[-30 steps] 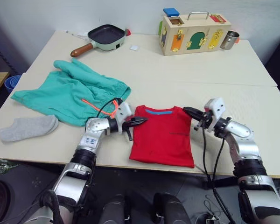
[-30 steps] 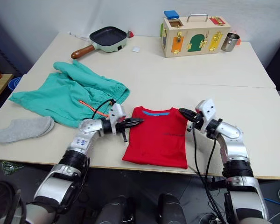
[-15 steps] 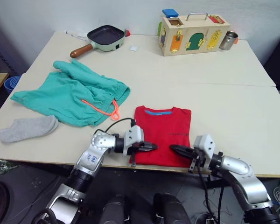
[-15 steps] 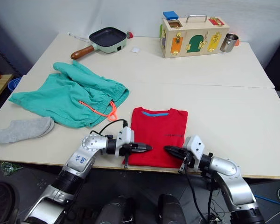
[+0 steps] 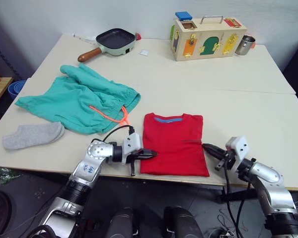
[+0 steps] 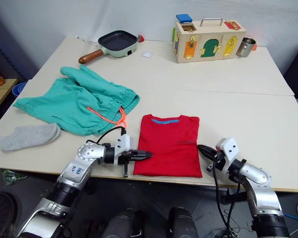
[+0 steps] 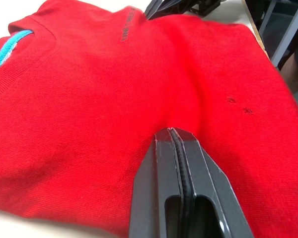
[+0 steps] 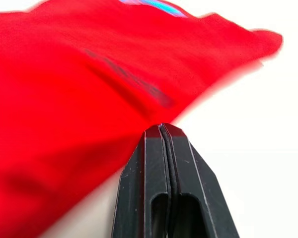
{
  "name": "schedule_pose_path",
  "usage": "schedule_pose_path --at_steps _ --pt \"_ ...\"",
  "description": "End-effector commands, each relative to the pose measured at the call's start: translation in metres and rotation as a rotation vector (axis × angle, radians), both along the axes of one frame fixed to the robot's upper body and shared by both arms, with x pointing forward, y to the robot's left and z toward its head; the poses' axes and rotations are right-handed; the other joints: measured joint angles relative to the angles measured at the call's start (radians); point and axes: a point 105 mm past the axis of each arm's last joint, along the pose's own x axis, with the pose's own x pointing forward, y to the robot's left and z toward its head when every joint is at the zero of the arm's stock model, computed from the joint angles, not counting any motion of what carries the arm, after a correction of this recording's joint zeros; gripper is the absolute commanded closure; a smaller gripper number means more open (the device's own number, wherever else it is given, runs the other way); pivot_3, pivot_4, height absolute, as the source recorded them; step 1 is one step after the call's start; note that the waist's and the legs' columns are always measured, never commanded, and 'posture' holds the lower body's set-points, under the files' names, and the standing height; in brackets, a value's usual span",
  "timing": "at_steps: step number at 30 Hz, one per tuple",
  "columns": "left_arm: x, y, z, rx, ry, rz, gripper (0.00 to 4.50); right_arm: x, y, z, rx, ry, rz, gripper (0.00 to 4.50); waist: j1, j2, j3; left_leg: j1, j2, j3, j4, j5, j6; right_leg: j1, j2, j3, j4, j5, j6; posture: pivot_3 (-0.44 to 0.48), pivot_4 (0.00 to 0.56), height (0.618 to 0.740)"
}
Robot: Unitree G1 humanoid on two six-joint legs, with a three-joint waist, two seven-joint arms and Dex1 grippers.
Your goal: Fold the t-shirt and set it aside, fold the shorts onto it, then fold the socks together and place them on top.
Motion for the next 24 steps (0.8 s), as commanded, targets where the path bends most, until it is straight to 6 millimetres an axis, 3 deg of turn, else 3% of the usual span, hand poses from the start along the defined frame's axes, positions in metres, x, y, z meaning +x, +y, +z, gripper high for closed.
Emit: schedule_pose_path --at_steps 1,6,8,10,16,21,24 --pt "0.003 -0.002 0.012 -0.040 -0.026 -0.002 4.48 -0.003 0.009 0.024 -0.027 -0.097 0.089 4.50 0.000 0.000 0.000 0.000 0.000 0.000 0.000 0.000 0.000 0.000 0.000 0.000 0.000 0.000 0.000 0.000 0.150 0.740" --pt "0.016 -0.015 0.041 -0.157 -0.079 0.018 4.48 -0.003 0.046 0.056 0.082 -0.175 0.195 4.50 0.001 0.000 0.000 -0.001 0.000 0.000 0.000 0.000 0.000 -0.001 0.000 0.000 0.000 0.000 0.000 0.000 0.150 0.740" --pt "0.023 -0.025 0.043 -0.153 -0.108 0.021 4.48 -0.004 0.074 0.050 0.091 -0.150 0.258 4.50 0.001 0.000 0.000 -0.001 0.000 0.000 0.000 0.000 0.000 -0.001 0.000 0.000 0.000 0.000 0.000 0.000 0.150 0.740" --pt "0.031 -0.029 0.035 -0.114 -0.115 0.050 4.48 -0.001 0.087 0.036 0.047 -0.133 0.265 4.50 0.001 0.000 0.000 -0.001 0.000 0.000 0.000 0.000 0.000 -0.001 0.000 -0.001 0.000 0.000 0.000 0.000 0.150 0.740" --pt "0.042 -0.020 0.004 -0.043 -0.061 0.136 4.48 0.030 0.079 -0.001 -0.007 -0.101 0.102 4.50 -0.002 0.000 0.000 -0.003 0.000 0.002 0.001 0.000 0.001 -0.002 0.003 0.000 0.000 0.000 0.000 0.000 0.150 0.740" --pt "0.038 -0.015 -0.013 0.027 -0.038 0.123 4.48 0.055 0.058 0.014 0.125 -0.119 -0.054 4.50 -0.002 -0.002 -0.001 0.001 0.001 0.002 0.001 0.000 0.000 0.001 0.003 0.001 0.000 0.000 0.000 0.000 0.150 0.740" --pt "0.036 -0.011 -0.019 0.055 -0.039 0.118 4.48 0.065 0.041 0.011 0.111 -0.084 -0.111 4.50 -0.002 -0.002 -0.001 0.001 0.000 0.002 0.001 0.000 0.000 0.001 0.002 0.001 0.001 0.000 0.000 0.000 0.150 0.740"
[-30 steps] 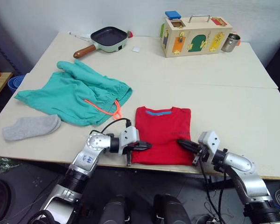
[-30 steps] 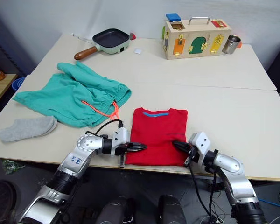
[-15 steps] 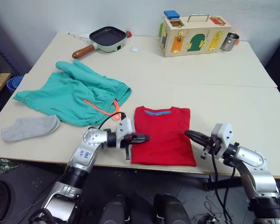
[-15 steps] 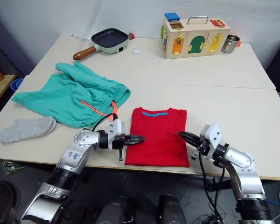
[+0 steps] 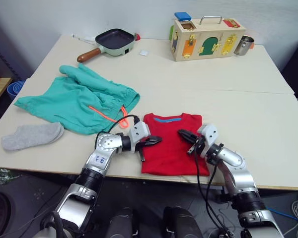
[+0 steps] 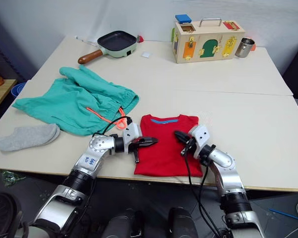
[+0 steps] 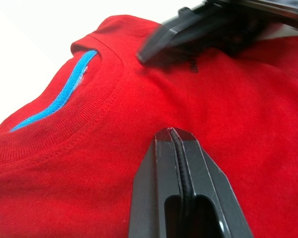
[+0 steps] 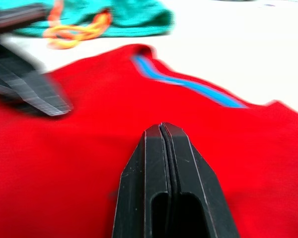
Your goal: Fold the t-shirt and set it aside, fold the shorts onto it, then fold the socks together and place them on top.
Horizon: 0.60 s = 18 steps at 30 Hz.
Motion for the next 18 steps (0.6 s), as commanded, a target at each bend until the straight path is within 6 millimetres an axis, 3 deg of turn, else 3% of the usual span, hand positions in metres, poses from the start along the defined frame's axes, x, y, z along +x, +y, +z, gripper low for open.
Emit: schedule_pose_path --at_steps 1,5,10,14,18 --pt "-0.005 0.008 -0.025 0.079 0.053 0.006 4.48 0.010 -0.029 -0.005 -0.008 0.036 -0.100 4.50 -0.001 0.000 0.000 0.000 0.000 0.000 0.000 0.000 0.000 0.000 0.000 0.000 0.000 0.000 0.000 0.000 0.150 0.740" --pt "-0.001 0.010 -0.021 0.050 0.041 0.037 4.48 0.017 -0.053 0.000 -0.054 -0.006 -0.166 4.50 0.000 0.000 0.000 0.000 0.000 0.000 0.000 0.000 0.000 0.000 0.000 0.000 0.000 0.000 0.000 0.000 0.150 0.740" --pt "0.003 0.009 -0.002 -0.038 0.011 0.049 4.48 0.013 -0.069 0.038 0.007 -0.126 -0.137 4.50 -0.002 0.001 0.000 0.000 0.000 0.001 0.000 0.000 0.000 -0.001 0.000 0.000 0.000 0.000 0.000 0.000 0.150 0.740" --pt "-0.005 0.002 0.031 -0.146 -0.045 -0.030 4.48 -0.015 -0.047 0.063 0.031 -0.130 0.056 4.50 -0.002 0.003 0.001 -0.002 0.000 0.001 -0.002 0.000 0.000 -0.002 0.000 0.000 0.000 0.000 0.000 0.000 0.150 0.740" --pt "-0.015 -0.006 0.034 -0.135 -0.053 -0.080 4.48 -0.037 -0.020 0.048 -0.020 -0.043 0.157 4.50 0.000 0.003 0.001 -0.002 0.001 0.000 -0.002 0.000 0.000 -0.003 0.000 -0.001 -0.001 0.000 0.000 0.000 0.150 0.740"
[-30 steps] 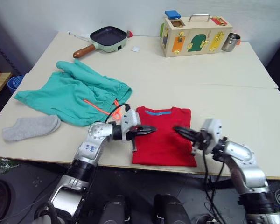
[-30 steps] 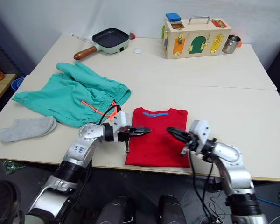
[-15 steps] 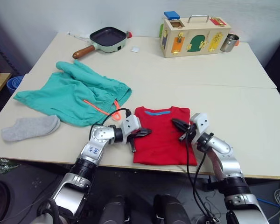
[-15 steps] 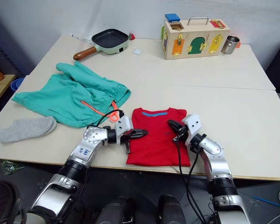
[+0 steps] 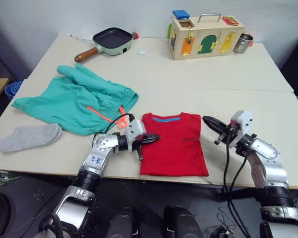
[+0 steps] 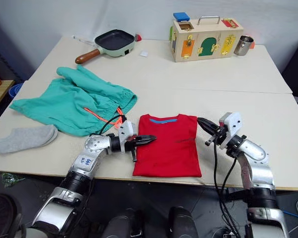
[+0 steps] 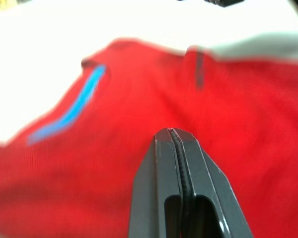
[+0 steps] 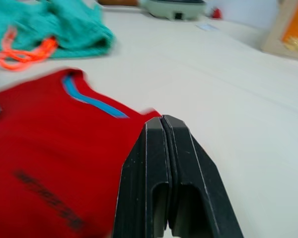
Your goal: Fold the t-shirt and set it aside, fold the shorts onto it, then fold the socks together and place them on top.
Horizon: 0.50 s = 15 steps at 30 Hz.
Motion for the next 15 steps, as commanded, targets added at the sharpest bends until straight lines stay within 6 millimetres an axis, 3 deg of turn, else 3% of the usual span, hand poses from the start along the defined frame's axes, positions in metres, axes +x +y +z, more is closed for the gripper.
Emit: schedule_pose_path --at_steps 1,6,11,15 --pt "-0.011 -0.010 0.009 -0.004 -0.045 -0.063 4.48 -0.018 0.027 -0.013 -0.051 0.054 0.082 4.50 0.001 0.000 0.000 0.000 0.000 0.000 0.000 0.000 0.000 0.000 0.000 0.000 0.000 0.000 0.000 0.000 0.150 0.740" --pt "-0.020 -0.019 -0.001 0.045 -0.051 -0.089 4.48 -0.019 0.034 -0.043 -0.061 0.103 -0.012 4.50 0.002 0.000 0.000 0.000 -0.001 0.000 0.000 0.000 0.000 0.000 -0.001 0.000 -0.001 0.000 0.000 0.000 0.150 0.740" --pt "-0.025 -0.017 -0.011 0.079 -0.041 -0.105 4.48 -0.018 0.005 -0.069 -0.094 0.174 -0.137 4.50 0.002 0.000 0.000 -0.001 -0.001 0.000 0.000 0.000 0.000 0.000 -0.001 0.000 -0.001 0.000 0.000 0.000 0.150 0.740" --pt "-0.023 -0.015 -0.010 0.082 -0.052 -0.083 4.48 -0.025 -0.015 -0.051 0.038 0.209 -0.128 4.50 0.006 0.000 0.000 -0.001 -0.001 0.000 0.000 0.000 0.000 0.000 -0.001 0.000 -0.001 0.000 0.000 0.000 0.150 0.740"
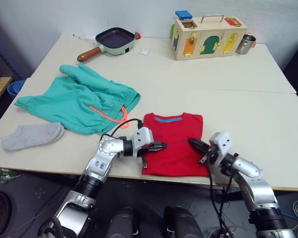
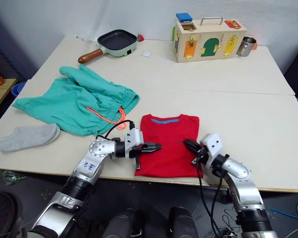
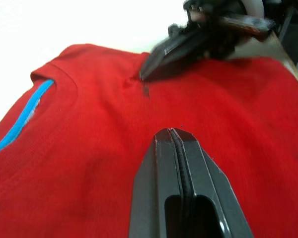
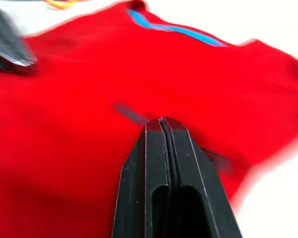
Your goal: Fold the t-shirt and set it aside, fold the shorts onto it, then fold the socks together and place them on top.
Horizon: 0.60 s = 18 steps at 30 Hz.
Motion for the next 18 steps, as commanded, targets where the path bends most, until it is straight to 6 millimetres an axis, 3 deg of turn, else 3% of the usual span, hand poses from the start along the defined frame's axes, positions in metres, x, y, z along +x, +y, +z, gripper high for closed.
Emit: schedule_pose_path --at_steps 1,5,8,12,18 --pt "-0.002 -0.002 0.009 -0.024 -0.038 -0.007 4.48 -0.013 -0.016 0.017 0.137 0.039 0.022 4.50 0.001 0.000 0.000 0.000 0.000 0.000 0.000 0.000 0.000 0.000 0.000 0.000 0.000 0.000 0.000 0.000 0.150 0.740" --pt "0.001 0.001 0.022 -0.075 -0.046 0.003 4.48 -0.026 -0.016 0.036 0.255 0.130 0.115 4.50 -0.005 0.000 0.000 0.000 0.000 -0.001 -0.001 0.000 0.001 0.000 -0.001 0.000 -0.001 0.000 0.000 0.000 0.150 0.740" --pt "-0.004 0.007 0.039 -0.103 -0.078 -0.037 4.50 -0.031 -0.024 0.049 0.267 0.261 0.164 3.92 -0.004 0.000 0.000 0.000 0.001 -0.001 -0.001 0.000 0.001 0.000 -0.001 0.000 -0.001 0.000 0.000 0.000 0.150 0.740" --pt "-0.020 0.024 0.060 -0.141 -0.088 -0.109 4.50 -0.027 -0.053 0.044 0.158 0.663 0.071 2.53 -0.006 0.003 0.002 -0.001 0.000 -0.001 -0.001 -0.001 0.002 -0.001 -0.004 0.000 -0.001 0.000 -0.001 0.000 0.150 0.740" --pt "-0.029 0.040 0.056 -0.121 -0.061 -0.112 4.50 -0.018 -0.041 0.036 0.099 0.799 0.105 0.69 -0.003 0.003 0.001 0.000 -0.001 -0.002 -0.005 -0.001 0.001 -0.001 -0.004 -0.004 -0.002 -0.002 -0.003 0.000 0.150 0.740"
